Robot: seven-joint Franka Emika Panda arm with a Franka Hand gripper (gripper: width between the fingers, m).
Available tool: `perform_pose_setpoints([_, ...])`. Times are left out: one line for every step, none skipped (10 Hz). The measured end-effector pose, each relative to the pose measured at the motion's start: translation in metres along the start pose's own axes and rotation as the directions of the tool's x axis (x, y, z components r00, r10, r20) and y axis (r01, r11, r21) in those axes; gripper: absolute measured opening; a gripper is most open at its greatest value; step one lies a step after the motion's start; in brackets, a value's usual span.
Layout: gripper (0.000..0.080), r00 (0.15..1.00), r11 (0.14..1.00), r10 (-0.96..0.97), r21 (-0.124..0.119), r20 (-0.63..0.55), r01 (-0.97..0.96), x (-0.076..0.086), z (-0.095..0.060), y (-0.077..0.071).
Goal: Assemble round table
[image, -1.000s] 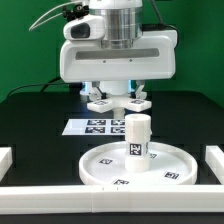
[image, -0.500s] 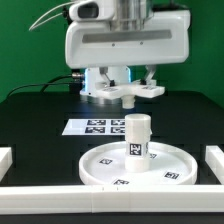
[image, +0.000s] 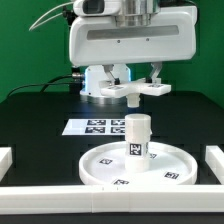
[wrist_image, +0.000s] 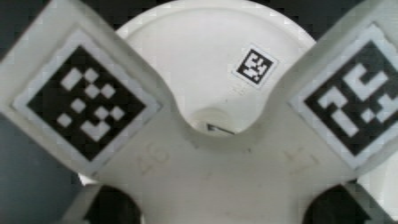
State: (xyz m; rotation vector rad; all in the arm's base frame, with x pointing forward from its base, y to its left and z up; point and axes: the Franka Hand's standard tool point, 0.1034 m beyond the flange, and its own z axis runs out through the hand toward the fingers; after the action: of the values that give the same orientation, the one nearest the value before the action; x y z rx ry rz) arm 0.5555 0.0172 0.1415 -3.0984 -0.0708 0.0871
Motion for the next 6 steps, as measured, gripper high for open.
perform_pose_setpoints([0.0445,1.0,1.0,-0.003,0.0,-0.011,0.003,0.011,-0.001,-0.003])
perform_pose_setpoints([0.0445,1.0,1.0,-0.002,-0.001,-0.013,0.002,0.012,0.002,-0.003])
perform_pose_setpoints([0.0445,1.0,1.0,-0.002,-0.003,-0.016,0.002,0.01,0.005,-0.003])
perform_pose_setpoints([0.0446,1.0,1.0,-0.002,-0.004,-0.017,0.002,0.009,0.008,-0.002])
perform_pose_setpoints([0.0446,1.0,1.0,-0.003,-0.005,-0.012,0.003,0.008,0.01,-0.001])
perform_pose_setpoints([0.0446,1.0,1.0,-0.002,-0.006,-0.007,0.002,0.007,0.014,0.0])
